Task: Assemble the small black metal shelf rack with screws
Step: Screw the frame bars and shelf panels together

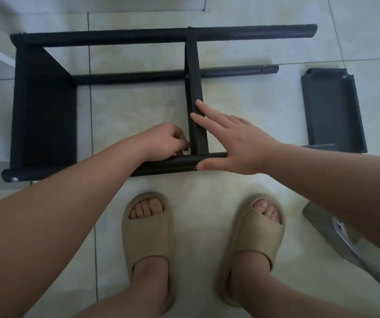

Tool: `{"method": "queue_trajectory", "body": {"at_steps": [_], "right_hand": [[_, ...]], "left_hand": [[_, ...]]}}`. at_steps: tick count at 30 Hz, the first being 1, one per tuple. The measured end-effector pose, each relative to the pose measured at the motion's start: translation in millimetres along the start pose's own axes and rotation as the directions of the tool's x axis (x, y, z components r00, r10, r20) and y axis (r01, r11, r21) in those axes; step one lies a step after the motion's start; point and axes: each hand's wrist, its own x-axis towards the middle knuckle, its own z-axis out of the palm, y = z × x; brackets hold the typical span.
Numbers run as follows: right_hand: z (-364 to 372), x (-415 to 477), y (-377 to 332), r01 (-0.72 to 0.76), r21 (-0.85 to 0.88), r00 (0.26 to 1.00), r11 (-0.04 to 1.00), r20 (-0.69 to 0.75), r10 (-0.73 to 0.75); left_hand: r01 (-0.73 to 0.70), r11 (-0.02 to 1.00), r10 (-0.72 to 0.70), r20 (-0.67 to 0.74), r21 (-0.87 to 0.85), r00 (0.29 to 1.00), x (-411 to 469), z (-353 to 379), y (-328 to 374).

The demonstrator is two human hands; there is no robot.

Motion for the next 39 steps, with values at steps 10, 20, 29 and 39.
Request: {"method": "queue_trajectory", "body": {"at_steps": [10,20,29,39], "right_hand": [[-19,-53,24,-0.367,-0.230,0.866,0.901,0.269,0.421],[-58,-78,30,-0.320,-0.159,0.940,0.934,0.073,0.334],[-136,-92,-22,-0.219,-0.310,0.938,0.925,-0.328,0.113],[-214,-183,-27,-0.436,-0.306,0.839,0.847,-0.478,0.259]], "left_hand": [[0.053,0.976,-0.074,0.093,0.209,0.993,-57,-18,22],[-0.132,0.824,0.282,-0.197,0.551,0.939,-82,-21,85],[-0.110,0.782,0.252,-0.150,0.614,0.956,-119,-44,169],[-0.036,0.903,0.280,-0.521,0.429,0.806,-171,-55,193]]}}
